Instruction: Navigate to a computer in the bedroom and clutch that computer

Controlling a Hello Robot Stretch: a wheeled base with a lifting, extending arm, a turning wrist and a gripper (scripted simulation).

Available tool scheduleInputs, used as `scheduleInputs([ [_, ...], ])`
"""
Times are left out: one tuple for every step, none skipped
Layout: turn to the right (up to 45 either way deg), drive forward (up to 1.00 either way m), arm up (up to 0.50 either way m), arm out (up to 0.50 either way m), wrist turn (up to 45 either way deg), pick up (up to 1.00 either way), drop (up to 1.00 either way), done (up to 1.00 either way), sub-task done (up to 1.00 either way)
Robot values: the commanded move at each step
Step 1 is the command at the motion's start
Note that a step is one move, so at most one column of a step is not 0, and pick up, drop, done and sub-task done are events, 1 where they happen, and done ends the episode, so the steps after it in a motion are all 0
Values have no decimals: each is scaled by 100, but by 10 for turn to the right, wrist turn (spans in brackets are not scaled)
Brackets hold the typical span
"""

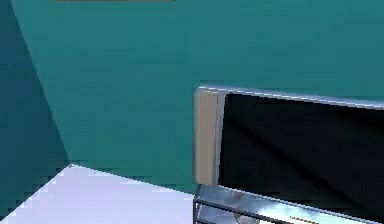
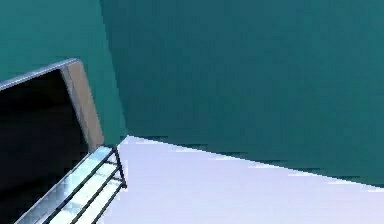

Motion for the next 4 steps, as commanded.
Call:
scheduleInputs([
  [450, 0, 0, 0, 0, 0, 0, 0, 0],
  [450, 0, 0, 0, 0, 0, 0, 0, 0],
  [270, 0, 0, 0, 0, 0, 0, 0, 0],
  [0, 0, 10, 0, 0, 0, 0, 0, 0],
])
